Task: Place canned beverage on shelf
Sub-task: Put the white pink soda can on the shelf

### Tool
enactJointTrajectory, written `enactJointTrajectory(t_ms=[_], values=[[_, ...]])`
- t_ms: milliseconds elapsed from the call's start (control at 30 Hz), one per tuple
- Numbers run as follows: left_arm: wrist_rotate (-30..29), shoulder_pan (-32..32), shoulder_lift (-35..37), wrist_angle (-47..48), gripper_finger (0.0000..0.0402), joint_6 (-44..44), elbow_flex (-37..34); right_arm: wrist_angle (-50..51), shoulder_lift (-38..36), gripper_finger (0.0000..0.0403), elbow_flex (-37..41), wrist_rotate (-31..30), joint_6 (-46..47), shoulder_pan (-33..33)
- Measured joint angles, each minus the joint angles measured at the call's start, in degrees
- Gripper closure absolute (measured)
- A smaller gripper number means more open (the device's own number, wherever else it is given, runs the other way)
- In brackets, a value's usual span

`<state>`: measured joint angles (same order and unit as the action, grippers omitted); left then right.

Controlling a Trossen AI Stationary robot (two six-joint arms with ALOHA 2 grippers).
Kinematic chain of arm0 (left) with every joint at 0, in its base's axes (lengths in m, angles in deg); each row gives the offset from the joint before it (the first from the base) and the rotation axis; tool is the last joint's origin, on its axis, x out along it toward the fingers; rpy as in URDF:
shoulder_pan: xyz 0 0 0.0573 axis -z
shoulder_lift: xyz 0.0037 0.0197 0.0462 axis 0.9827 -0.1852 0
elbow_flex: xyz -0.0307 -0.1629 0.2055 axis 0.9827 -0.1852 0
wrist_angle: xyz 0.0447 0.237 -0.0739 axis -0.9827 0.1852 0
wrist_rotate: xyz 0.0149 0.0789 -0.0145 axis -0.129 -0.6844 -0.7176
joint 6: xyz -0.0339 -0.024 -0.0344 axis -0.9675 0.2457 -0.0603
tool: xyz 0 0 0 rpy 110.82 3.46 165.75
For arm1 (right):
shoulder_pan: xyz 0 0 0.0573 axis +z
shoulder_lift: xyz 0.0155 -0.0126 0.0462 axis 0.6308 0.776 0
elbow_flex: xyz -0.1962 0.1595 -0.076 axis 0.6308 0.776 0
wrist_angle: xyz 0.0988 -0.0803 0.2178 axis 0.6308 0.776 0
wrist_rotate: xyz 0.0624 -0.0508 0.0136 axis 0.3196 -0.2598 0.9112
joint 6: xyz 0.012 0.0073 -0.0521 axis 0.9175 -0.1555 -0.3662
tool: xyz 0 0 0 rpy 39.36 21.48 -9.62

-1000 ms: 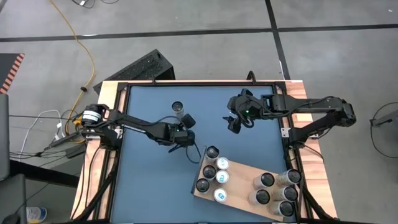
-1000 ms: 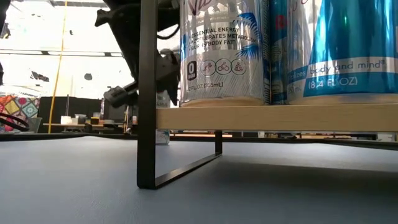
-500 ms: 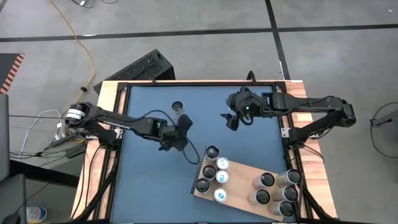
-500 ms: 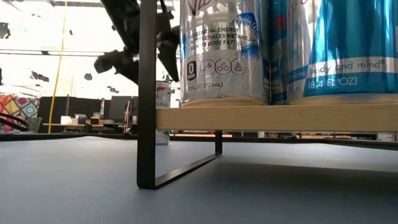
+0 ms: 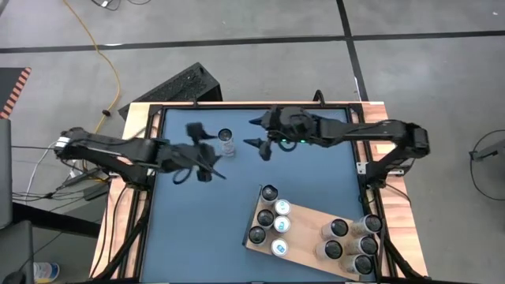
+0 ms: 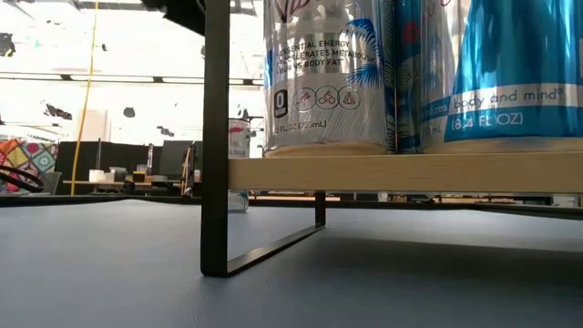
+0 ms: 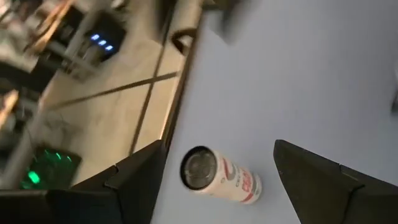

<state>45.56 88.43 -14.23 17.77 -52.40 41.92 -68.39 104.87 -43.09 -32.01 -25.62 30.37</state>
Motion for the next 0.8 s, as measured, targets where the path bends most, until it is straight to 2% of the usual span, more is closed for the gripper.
enactJointTrajectory(t_ms=[167,300,533,800], values=[[-2.01,0.19,6.71,1.68,0.0116,-13.32,0.00,-4.76,7.55,0.0082,-3.39,0.52,-1.15,-0.90],[-2.00,0.13,10.04,3.57,0.0116,-19.86,0.00,-4.60,13.70,0.0082,-8.70,0.54,-1.20,-1.97],[-1.92,0.13,11.49,7.57,0.0116,-26.35,-0.07,-1.15,22.82,0.0082,-18.31,0.54,-1.22,-3.51],[0.11,0.29,10.42,10.89,0.0116,-29.23,-0.10,9.87,28.19,0.0082,-24.57,3.59,-3.92,-4.55]])
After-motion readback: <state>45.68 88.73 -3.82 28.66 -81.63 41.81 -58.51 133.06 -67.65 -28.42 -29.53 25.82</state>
